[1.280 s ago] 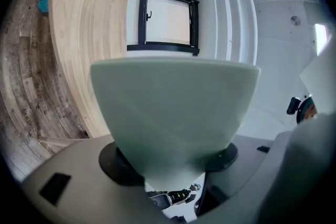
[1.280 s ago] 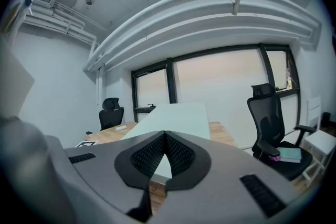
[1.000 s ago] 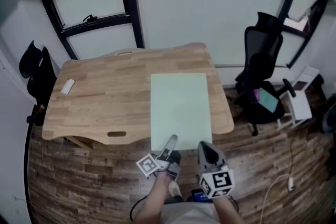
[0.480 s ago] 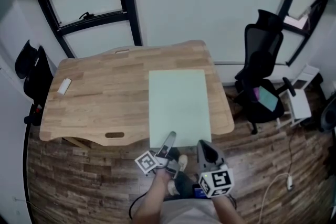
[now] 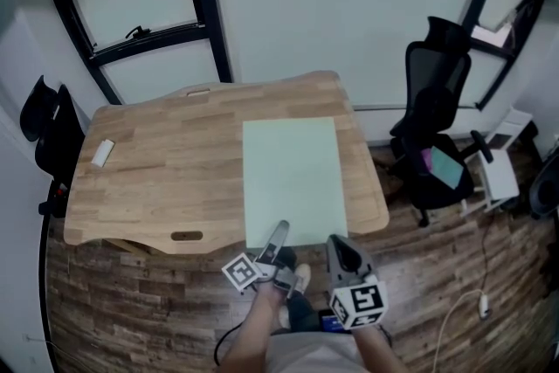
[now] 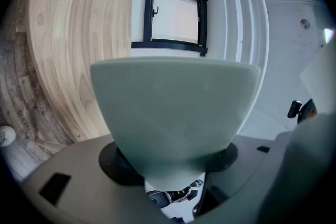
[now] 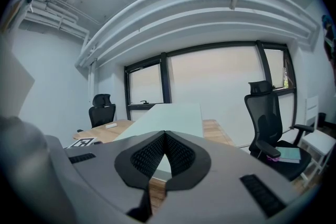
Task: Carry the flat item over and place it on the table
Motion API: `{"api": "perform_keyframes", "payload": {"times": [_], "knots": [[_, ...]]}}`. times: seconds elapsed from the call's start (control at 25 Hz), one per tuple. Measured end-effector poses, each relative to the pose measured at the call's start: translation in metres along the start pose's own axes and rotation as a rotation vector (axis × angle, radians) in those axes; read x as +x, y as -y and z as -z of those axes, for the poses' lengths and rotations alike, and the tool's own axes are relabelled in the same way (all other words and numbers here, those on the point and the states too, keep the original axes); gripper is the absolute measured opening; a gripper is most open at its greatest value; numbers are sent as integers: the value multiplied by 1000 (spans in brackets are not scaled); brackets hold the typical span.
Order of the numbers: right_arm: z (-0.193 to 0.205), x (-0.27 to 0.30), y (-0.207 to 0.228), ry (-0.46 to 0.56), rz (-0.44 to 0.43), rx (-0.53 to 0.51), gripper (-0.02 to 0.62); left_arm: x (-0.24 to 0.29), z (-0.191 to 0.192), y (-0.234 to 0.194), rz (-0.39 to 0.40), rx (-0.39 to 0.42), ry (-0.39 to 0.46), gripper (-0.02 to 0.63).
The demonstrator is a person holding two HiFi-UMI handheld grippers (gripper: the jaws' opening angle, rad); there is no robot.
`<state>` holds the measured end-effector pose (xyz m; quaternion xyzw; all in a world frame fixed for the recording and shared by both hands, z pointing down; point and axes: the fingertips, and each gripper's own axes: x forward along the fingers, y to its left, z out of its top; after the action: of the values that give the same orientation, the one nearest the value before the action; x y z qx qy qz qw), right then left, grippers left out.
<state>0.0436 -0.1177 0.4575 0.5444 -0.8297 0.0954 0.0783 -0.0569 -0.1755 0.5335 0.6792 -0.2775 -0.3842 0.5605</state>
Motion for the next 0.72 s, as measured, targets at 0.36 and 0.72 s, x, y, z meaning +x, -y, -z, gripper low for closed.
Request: {"api": "perform_keyframes", "payload": {"times": [0.36, 0.72], "knots": [[9, 17, 12, -16, -2, 13, -5, 10, -3, -10, -13, 1, -5, 281], [26, 25, 16, -49, -2, 20, -5, 5, -7, -29, -49, -11, 3, 281]]}}
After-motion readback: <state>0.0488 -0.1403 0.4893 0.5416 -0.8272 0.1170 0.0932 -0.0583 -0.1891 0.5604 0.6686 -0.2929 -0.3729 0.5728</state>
